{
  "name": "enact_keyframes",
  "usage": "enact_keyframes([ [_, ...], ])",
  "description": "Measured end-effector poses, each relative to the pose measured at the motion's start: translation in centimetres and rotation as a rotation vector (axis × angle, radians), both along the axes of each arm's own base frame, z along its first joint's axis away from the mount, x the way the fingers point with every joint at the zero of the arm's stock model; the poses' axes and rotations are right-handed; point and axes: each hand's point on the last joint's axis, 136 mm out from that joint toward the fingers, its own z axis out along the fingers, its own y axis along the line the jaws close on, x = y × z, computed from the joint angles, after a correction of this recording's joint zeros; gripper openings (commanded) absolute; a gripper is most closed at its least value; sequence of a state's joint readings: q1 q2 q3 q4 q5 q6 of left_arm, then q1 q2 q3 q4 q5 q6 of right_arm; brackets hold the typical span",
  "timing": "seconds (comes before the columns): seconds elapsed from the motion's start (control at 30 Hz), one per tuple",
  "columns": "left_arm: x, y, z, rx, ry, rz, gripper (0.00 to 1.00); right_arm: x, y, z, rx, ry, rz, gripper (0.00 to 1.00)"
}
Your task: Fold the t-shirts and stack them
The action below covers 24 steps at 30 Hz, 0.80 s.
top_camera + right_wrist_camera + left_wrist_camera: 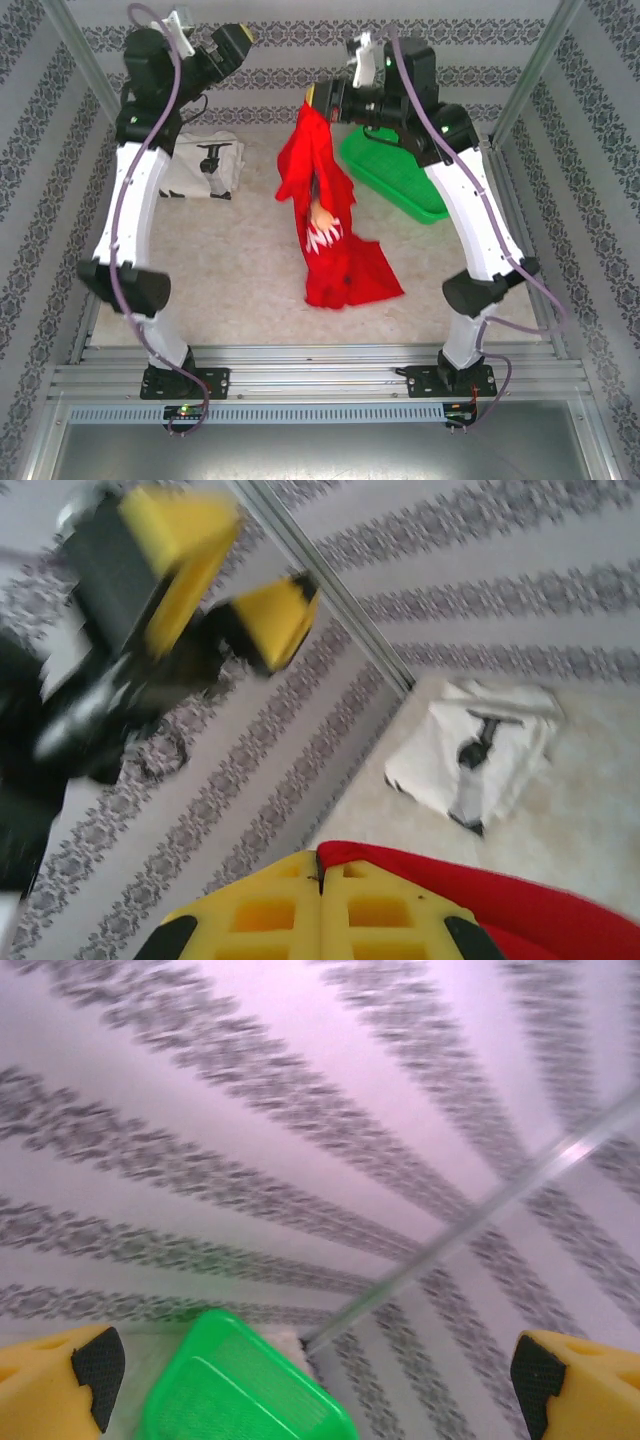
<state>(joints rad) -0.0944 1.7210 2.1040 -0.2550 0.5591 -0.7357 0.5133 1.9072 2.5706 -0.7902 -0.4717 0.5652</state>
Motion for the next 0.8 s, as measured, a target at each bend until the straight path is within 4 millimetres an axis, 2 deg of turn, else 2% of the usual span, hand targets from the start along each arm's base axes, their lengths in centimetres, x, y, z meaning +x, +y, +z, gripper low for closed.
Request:
enact_keyframes([
  [0.03,-1.4,-0.3,0.2,0.003,-0.024,-0.021,1.0,0.1,0.2,0.6,0.013,-0.016,0.009,0.0],
  [0.1,-4.0,-1.0,-1.1,0.004,-0.038,-0.084,1.0,0.1,0.6,0.7,0.019,-0.014,0.026,0.0],
  [0.2,-4.2,-1.4,-5.9,-0.001,0.04,-0.133,1.0,0.0,1.5,-1.3,-0.008,0.042,0.049,0.0],
  [0.23,-3.7,-1.7,-8.6,-0.005,0.095,-0.148,1.0,0.1,1.9,-2.6,-0.024,0.073,0.057,0.0],
  [0.3,-3.4,-2.4,-16.2,-0.016,0.261,-0.179,1.0,0.2,2.5,-5.5,-0.062,0.143,0.067,0.0],
  [0.37,-4.2,-3.3,-22.2,-0.01,0.394,-0.205,1.0,0.4,3.0,-8.2,-0.096,0.204,0.073,0.0],
  [0.43,-5.5,-4.6,-25.9,0.0,0.472,-0.243,1.0,0.7,3.2,-10.3,-0.121,0.25,0.076,0.0],
  [0.47,-6.1,-5.2,-27.0,0.003,0.496,-0.265,1.0,0.8,3.3,-11.4,-0.134,0.274,0.076,0.0],
  [0.57,-7.2,-6.4,-28.2,-0.016,0.475,-0.321,1.0,0.7,3.2,-13.6,-0.163,0.323,0.074,0.0],
  [0.7,-8.9,-6.4,-31.1,-0.023,0.51,-0.331,1.0,0.3,2.2,-15.2,-0.185,0.361,0.056,0.0],
  [0.73,-9.2,-6.3,-31.7,-0.023,0.524,-0.331,1.0,0.1,1.8,-15.8,-0.192,0.373,0.048,0.04],
  [0.77,-9.7,-6.3,-32.5,-0.02,0.541,-0.33,1.0,-0.2,1.3,-16.6,-0.199,0.392,0.039,0.17],
  [0.8,-10.0,-6.2,-33.1,-0.012,0.55,-0.329,1.0,-0.4,0.7,-17.5,-0.206,0.415,0.029,0.38],
])
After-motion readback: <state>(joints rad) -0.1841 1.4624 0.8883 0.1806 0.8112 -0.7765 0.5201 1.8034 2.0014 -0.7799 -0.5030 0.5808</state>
